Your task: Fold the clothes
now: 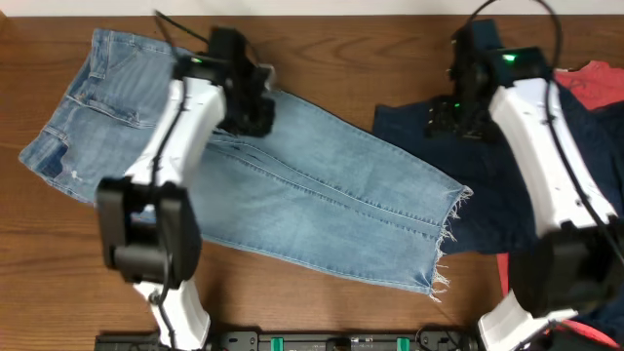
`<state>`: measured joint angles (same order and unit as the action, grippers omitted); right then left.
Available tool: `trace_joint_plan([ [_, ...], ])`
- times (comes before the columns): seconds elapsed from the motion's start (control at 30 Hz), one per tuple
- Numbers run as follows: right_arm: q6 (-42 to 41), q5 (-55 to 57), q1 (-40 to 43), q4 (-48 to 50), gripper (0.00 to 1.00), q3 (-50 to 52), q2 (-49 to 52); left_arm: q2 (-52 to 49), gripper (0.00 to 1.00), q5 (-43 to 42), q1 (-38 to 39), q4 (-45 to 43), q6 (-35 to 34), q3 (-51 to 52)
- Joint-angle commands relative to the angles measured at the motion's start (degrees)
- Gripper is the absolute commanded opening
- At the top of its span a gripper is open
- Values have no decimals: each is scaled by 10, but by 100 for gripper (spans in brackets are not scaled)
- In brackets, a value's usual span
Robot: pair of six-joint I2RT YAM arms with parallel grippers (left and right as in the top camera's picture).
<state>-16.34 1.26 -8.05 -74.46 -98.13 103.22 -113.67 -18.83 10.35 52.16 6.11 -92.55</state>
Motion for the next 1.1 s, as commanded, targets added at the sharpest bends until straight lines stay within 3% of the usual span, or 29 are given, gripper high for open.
trace_joint_plan([
  [0.0,-4,-2,11,-2,75,-3,-55,-38,10,18,12,-37,7,26],
  [0.13,-4,-2,18,-3,78,-3,-75,-90,6,49,9,-69,-11,30],
  [0.27,-4,-2,22,-5,80,-3,-75,-123,6,195,-18,-64,-103,30],
  [0.37,-4,-2,23,-1,80,-3,-72,-130,6,272,-64,-47,-143,30],
  [0.5,-3,-2,21,10,84,-2,-69,-128,6,283,-161,-38,-166,30],
  [0.6,-3,-3,16,20,85,8,-66,-125,6,257,-231,-36,-178,28],
  [0.8,25,-21,-3,75,86,88,-64,-97,6,93,-324,-36,-141,26],
  [0.9,34,-33,-7,117,85,140,-64,-66,6,33,-332,-35,-104,26],
  [1.0,133,-121,-18,193,85,190,-64,-26,8,2,-321,-31,-79,26],
  [1.07,132,-134,-31,265,85,225,-64,7,12,-12,-308,-25,-68,26],
])
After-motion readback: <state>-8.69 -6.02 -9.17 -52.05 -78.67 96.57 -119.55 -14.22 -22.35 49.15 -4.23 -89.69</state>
